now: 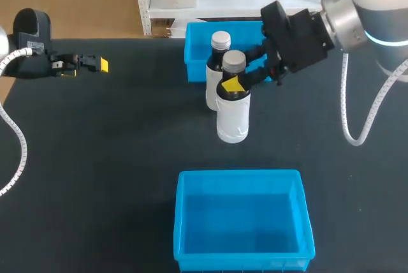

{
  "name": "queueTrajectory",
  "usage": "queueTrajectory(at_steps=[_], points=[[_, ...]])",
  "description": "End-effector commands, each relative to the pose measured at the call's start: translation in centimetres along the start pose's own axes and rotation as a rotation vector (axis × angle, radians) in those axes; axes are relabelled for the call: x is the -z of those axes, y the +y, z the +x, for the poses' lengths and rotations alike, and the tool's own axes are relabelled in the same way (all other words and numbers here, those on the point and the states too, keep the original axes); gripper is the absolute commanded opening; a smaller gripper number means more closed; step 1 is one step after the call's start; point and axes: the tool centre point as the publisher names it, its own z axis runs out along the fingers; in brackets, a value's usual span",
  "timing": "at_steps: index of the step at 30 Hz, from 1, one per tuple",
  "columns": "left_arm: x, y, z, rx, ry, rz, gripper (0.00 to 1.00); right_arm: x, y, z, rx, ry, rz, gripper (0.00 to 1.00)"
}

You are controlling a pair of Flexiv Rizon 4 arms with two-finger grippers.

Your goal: Pick up the bottle, and place it in the far bin if it is heavy, or in the near bin if it is light.

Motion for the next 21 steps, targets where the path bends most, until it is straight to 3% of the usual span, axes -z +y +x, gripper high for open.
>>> queueTrajectory(at_steps=[1,21], points=[[0.0,0.0,0.0,0.0,0.0,0.0,1.0,0.8,0.3,-1.0,0.002,0.006,0.007,0.0],[0.0,0.0,0.0,0.0,0.0,0.0,1.0,3.7,0.1,-3.4,-0.001,0.001,0.029,0.0]])
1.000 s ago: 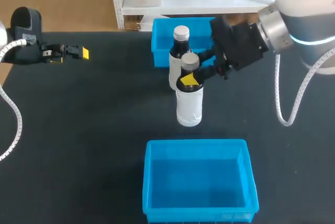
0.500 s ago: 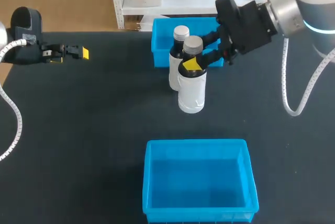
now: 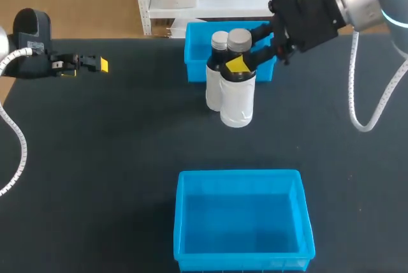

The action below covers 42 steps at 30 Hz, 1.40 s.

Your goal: Pick up the bottle, and place it in the far bin if it is heavy, or in the near bin if it is light.

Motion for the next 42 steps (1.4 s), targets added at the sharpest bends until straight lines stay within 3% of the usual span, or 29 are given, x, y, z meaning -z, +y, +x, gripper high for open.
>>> queueTrajectory(at_steps=[1,11,20,32,42], points=[[0.0,0.0,0.0,0.0,0.0,0.0,1.0,1.1,0.3,-0.3,-0.006,0.005,0.007,0.0],[0.0,0.0,0.0,0.0,0.0,0.0,1.0,5.4,0.1,0.7,-0.029,0.019,0.054,0.0],[0.0,0.0,0.0,0.0,0.0,0.0,1.0,10.4,-1.6,3.2,-0.069,0.028,0.122,0.0],[0.0,0.0,0.0,0.0,0.0,0.0,1.0,16.0,-7.9,5.6,-0.059,0.048,0.162,0.0],[0.0,0.0,0.0,0.0,0.0,0.0,1.0,17.3,-14.7,6.7,-0.011,0.043,0.099,0.0]])
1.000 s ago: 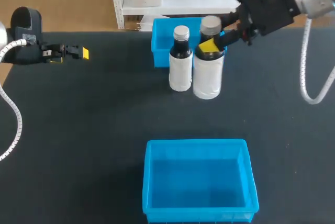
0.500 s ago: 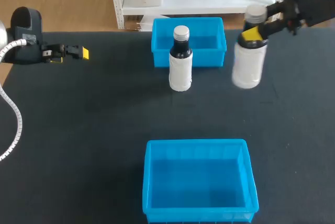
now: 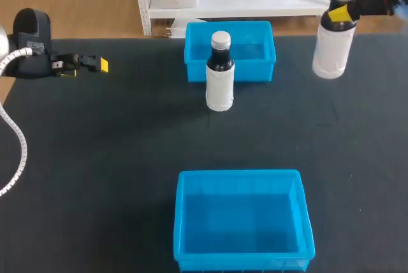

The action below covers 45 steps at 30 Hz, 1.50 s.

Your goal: Pick up the bottle, and place it in the far bin if it is heavy, or in the near bin if it is light.

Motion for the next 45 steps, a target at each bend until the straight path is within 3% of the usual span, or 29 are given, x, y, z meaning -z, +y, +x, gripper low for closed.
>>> queueTrajectory(at_steps=[1,7,18,30,45], points=[[0.0,0.0,0.0,0.0,0.0,0.0,1.0,-1.1,-4.8,0.0,0.014,-0.015,-0.104,0.0],[0.0,0.0,0.0,0.0,0.0,0.0,1.0,-2.5,-7.9,-0.5,0.022,-0.046,-0.135,0.0],[0.0,0.0,0.0,0.0,0.0,0.0,1.0,-6.7,-11.0,-2.5,0.006,-0.047,-0.148,0.0],[0.0,0.0,0.0,0.0,0.0,0.0,1.0,-12.1,-13.2,-5.0,-0.081,-0.056,-0.069,0.0],[0.0,0.0,0.0,0.0,0.0,0.0,1.0,-17.7,-13.5,-7.4,-0.151,-0.079,0.003,0.0]])
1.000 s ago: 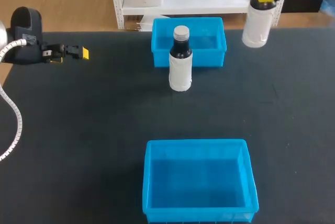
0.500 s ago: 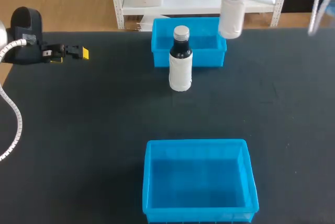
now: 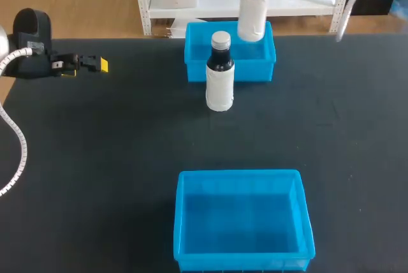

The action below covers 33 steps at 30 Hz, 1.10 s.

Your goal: Pick up the bottle, and place it in the far bin if it is heavy, or in the near bin if it is light.

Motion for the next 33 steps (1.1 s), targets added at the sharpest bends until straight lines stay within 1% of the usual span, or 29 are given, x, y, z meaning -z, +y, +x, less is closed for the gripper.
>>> queueTrajectory(at_steps=[1,6,13,19,25,33], points=[[0.0,0.0,0.0,0.0,0.0,0.0,1.0,-1.5,0.2,-0.4,-0.016,0.0,0.014,0.0],[0.0,0.0,0.0,0.0,0.0,0.0,1.0,-3.2,0.5,-0.7,-0.022,0.002,0.023,0.0],[0.0,0.0,0.0,0.0,0.0,0.0,1.0,-5.5,0.5,-0.8,-0.02,0.008,0.011,0.0],[0.0,0.0,0.0,0.0,0.0,0.0,1.0,-7.4,0.4,-0.7,-0.014,0.018,-0.01,0.0],[0.0,0.0,0.0,0.0,0.0,0.0,1.0,-9.1,-0.1,-0.4,-0.005,0.03,-0.021,0.0],[0.0,0.0,0.0,0.0,0.0,0.0,1.0,-11.1,-0.2,0.0,-0.003,0.022,-0.048,0.0]])
